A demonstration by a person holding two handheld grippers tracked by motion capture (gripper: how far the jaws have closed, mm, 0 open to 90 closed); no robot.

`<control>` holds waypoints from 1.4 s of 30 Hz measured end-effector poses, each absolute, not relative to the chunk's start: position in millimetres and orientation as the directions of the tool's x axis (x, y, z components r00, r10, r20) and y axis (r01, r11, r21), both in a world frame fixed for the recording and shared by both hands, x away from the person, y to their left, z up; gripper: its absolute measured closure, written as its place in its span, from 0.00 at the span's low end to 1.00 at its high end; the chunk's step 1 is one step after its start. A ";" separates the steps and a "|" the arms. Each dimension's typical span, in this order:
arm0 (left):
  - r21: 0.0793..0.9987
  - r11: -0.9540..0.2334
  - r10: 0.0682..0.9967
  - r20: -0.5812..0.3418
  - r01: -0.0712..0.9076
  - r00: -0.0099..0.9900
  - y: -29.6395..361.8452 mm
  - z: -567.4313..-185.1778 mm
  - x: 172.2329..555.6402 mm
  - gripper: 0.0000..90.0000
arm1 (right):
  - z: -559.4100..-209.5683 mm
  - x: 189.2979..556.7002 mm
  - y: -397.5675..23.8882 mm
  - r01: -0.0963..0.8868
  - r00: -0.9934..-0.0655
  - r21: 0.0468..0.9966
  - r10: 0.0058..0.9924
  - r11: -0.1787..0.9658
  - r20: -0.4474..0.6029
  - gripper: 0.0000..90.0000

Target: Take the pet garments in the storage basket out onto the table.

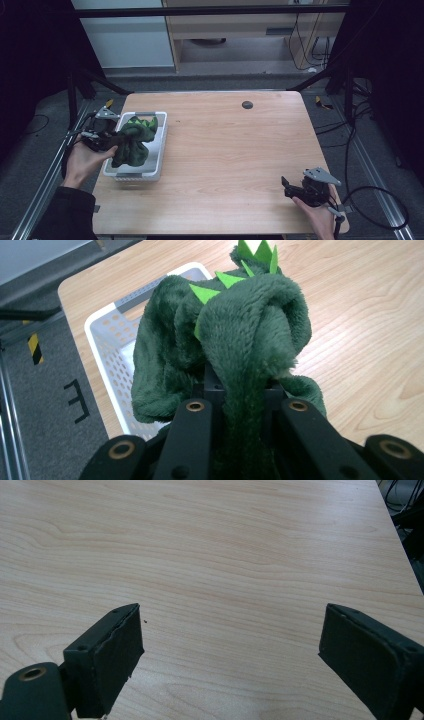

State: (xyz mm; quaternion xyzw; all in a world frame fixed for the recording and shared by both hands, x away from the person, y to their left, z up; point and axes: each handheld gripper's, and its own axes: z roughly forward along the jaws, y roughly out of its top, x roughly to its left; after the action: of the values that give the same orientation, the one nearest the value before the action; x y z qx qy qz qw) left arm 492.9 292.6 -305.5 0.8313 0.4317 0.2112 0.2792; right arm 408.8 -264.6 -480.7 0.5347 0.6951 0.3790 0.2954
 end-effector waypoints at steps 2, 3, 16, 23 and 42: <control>0.647 -0.481 0.827 0.111 0.592 0.551 290.6 -303.0 490.8 0.90 | -480.6 408.6 -264.8 0.517 -0.251 0.845 0.968 0.138 -0.004 0.11; 0.650 -0.483 0.824 0.112 0.586 0.555 289.0 -302.0 489.6 0.90 | -480.6 408.6 -264.8 0.517 -0.251 0.845 0.968 0.138 -0.004 0.11; 0.651 -0.538 0.770 0.123 0.535 0.626 270.1 -288.4 476.8 0.90 | -479.7 408.1 -266.2 0.508 -0.250 0.850 0.968 0.138 -0.008 0.11; 0.641 -0.579 0.731 0.135 0.503 0.669 254.0 -284.5 469.6 0.90 | -480.0 408.3 -265.5 0.506 -0.255 0.850 0.967 0.144 -0.012 0.11; 0.630 -0.648 0.632 0.131 0.428 0.764 201.7 -292.3 466.3 0.90 | -480.1 407.9 -266.0 0.503 -0.256 0.851 0.967 0.148 -0.017 0.11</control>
State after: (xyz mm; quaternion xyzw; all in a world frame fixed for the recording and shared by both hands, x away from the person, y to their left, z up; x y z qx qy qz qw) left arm 466.3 201.7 -292.3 0.8911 0.2976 0.1723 0.2960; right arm 407.9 -266.0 -480.1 0.5292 0.6943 0.3820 0.3033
